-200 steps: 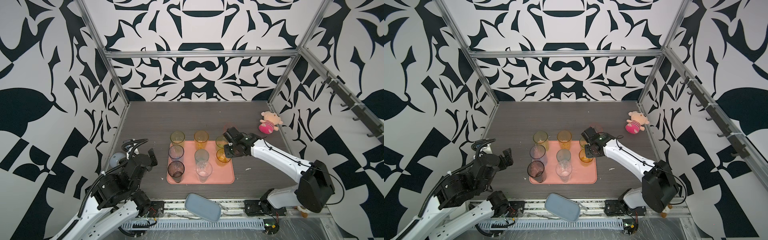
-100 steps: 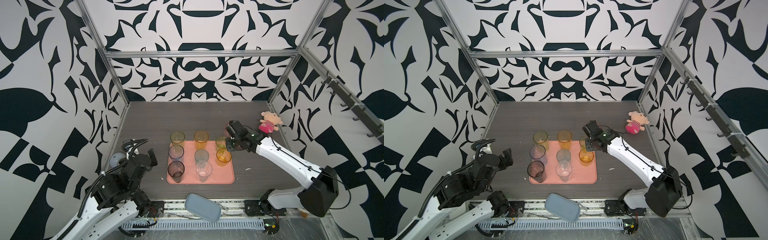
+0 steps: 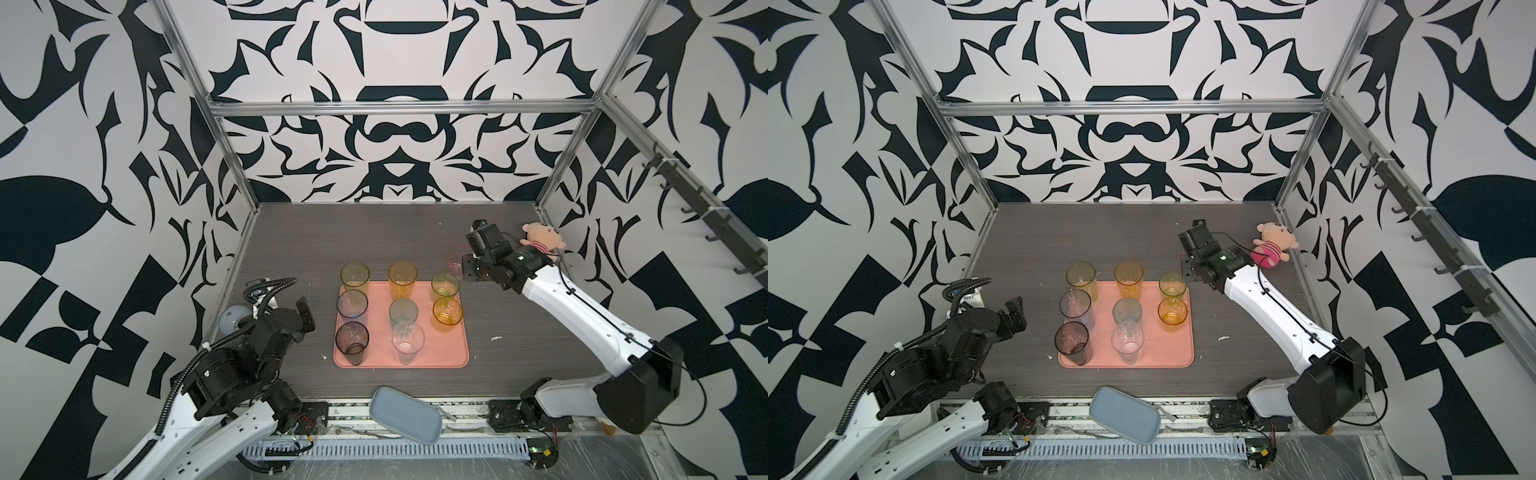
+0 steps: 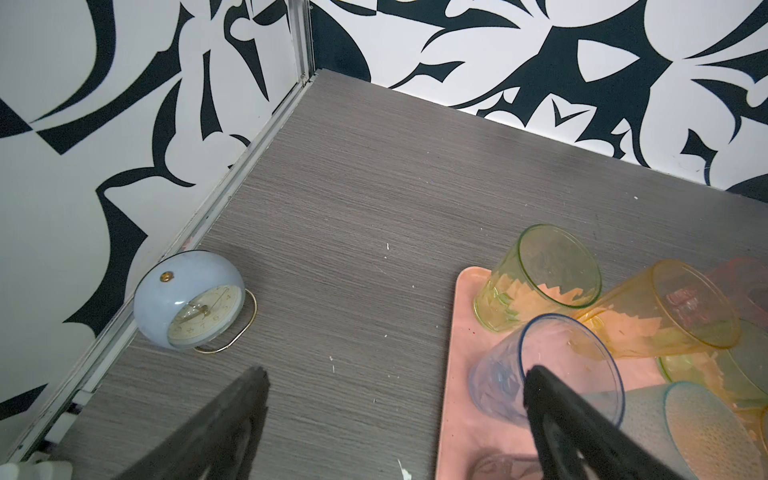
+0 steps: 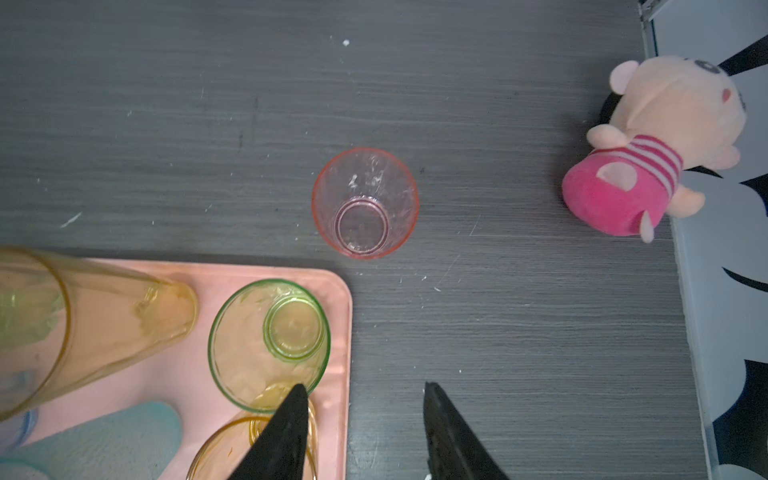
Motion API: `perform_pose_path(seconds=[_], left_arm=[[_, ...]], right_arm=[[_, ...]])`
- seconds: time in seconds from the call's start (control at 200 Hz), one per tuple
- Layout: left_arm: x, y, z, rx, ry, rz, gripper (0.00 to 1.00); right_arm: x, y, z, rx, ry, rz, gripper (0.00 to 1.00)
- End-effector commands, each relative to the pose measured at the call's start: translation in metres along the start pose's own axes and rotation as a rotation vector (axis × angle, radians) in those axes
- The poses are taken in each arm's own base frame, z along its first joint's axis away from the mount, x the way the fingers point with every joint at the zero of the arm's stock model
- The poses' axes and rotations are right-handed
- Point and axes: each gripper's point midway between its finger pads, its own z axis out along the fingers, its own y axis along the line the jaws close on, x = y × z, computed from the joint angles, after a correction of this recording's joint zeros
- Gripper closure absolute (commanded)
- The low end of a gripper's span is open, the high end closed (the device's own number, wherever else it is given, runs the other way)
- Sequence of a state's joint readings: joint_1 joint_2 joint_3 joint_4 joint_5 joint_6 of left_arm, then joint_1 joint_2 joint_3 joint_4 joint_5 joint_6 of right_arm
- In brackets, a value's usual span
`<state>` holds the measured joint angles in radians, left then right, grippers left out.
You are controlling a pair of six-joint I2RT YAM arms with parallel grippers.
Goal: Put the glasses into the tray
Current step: 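Raise the right gripper and move it over the pink glass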
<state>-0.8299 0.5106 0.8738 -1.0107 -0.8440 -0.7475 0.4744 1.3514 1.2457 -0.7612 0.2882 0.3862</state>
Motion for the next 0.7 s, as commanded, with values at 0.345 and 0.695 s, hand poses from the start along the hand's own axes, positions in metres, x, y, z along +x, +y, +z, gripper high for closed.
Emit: perform_pose_path(seconds=[0.345, 0.695], left_arm=[[0.002, 0.005, 0.000, -0.017, -0.004, 0.002, 0.01], [0.002, 0.006, 0.000, -0.017, -0.005, 0.001, 0.01]], right_arm=[[-0.051, -0.016, 0.051, -0.046, -0.025, 0.160, 0.49], [-0.047, -0.027, 0.093, -0.035, 0.052, 0.226, 0.49]])
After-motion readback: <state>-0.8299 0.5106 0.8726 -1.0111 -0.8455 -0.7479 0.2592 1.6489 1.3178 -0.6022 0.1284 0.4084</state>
